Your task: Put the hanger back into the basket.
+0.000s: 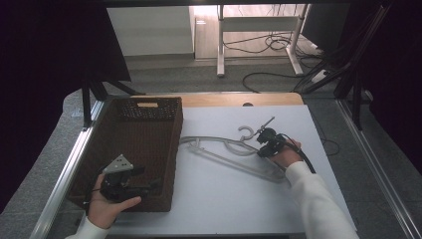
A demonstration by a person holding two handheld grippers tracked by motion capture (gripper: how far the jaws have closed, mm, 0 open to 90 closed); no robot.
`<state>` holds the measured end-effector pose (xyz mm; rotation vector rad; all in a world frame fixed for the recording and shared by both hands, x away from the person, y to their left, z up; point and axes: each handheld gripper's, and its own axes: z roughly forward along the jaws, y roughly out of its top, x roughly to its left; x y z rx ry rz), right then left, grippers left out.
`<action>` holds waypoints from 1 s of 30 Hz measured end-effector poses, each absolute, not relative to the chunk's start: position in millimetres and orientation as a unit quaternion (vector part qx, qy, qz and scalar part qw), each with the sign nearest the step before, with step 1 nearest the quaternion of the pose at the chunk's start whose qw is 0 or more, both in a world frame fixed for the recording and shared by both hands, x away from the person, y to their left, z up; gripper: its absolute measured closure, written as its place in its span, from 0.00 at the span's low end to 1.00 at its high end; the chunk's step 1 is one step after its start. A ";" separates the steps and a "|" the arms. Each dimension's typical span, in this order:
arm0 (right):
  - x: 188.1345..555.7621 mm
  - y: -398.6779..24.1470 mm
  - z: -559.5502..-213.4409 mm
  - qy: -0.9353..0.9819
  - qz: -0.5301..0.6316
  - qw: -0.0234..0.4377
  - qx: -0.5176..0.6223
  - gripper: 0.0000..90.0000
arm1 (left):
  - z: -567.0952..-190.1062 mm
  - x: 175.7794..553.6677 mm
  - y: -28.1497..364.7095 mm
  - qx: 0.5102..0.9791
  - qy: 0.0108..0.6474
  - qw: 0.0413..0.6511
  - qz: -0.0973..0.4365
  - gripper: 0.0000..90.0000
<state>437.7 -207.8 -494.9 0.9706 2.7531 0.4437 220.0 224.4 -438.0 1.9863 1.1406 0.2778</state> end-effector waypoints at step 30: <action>415.2 -227.6 -451.5 0.920 0.204 0.235 0.240 0.91 | -437.1 219.3 226.0 0.783 0.456 0.407 0.114 0.28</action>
